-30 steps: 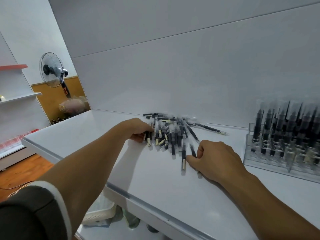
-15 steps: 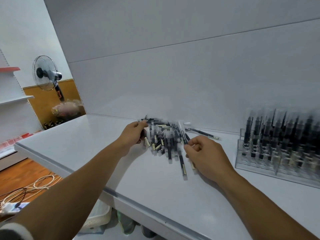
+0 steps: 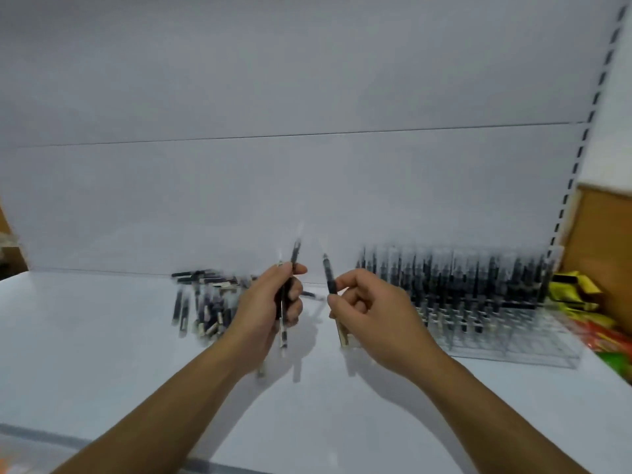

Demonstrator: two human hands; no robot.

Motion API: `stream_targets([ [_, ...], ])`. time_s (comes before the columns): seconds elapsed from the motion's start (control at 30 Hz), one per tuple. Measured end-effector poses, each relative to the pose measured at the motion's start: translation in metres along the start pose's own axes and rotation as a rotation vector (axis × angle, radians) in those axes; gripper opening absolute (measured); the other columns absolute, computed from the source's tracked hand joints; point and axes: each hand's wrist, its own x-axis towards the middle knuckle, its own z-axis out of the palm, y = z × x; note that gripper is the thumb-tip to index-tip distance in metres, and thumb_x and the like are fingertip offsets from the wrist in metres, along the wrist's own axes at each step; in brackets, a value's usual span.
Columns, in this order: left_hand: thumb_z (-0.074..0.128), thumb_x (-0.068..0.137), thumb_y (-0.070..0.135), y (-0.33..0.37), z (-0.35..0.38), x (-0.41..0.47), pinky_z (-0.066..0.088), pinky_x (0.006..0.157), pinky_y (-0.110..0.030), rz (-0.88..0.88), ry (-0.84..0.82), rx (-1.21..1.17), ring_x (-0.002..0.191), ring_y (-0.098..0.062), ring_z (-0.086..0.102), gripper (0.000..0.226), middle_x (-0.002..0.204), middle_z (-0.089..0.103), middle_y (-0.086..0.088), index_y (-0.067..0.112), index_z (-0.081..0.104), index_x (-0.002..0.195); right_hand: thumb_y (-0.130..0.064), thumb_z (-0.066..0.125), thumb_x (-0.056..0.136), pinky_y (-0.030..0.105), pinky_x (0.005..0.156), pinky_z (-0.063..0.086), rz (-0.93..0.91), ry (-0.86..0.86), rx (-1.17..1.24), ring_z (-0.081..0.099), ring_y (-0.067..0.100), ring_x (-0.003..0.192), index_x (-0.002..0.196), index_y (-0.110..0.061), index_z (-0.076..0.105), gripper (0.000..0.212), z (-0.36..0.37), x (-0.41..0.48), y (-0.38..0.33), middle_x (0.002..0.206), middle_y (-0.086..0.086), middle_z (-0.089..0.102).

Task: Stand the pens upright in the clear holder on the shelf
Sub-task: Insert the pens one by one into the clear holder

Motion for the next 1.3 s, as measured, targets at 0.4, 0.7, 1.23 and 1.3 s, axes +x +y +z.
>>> stream_targets([
  [0.4,0.044,0.1,0.031,-0.062,0.175,-0.016,0.018,0.048,-0.027,-0.054,-0.354,-0.064,0.046,-0.01,0.029,0.029,0.058,0.043,0.002,0.008,0.06,0.094,-0.02,0.067,0.09,0.04,0.061,0.051,0.15,0.338,-0.132,0.062,0.029,0.069,0.089,-0.025,0.059,0.009,-0.142,-0.077,0.06,0.073,0.008,0.065],
  [0.7,0.047,0.097,0.031,-0.085,0.175,-0.017,0.012,0.049,-0.034,-0.037,-0.384,-0.083,0.048,-0.018,0.022,0.028,0.059,0.045,-0.001,0.007,0.063,0.093,-0.014,0.063,0.092,0.046,0.069,0.055,0.171,0.491,-0.113,0.064,0.035,0.08,0.096,-0.009,0.057,0.008,-0.18,-0.061,0.069,0.087,0.02,0.068],
  [1.23,0.048,0.098,0.028,-0.088,0.173,-0.013,0.019,0.044,-0.023,-0.077,-0.378,-0.145,0.047,-0.011,0.028,0.026,0.06,0.046,-0.001,0.008,0.064,0.093,-0.024,0.064,0.093,0.034,0.071,0.059,0.247,0.392,-0.387,0.071,0.004,0.073,0.095,-0.019,0.057,0.008,-0.195,-0.012,0.08,0.087,0.001,0.072],
  [1.3,0.048,0.098,0.028,-0.087,0.173,-0.013,0.02,0.044,-0.023,-0.08,-0.381,-0.136,0.047,-0.011,0.029,0.026,0.059,0.046,0.0,0.008,0.064,0.093,-0.023,0.064,0.093,0.033,0.072,0.059,0.249,0.39,-0.388,0.071,0.004,0.073,0.096,-0.017,0.058,0.009,-0.194,-0.011,0.079,0.084,-0.001,0.072],
])
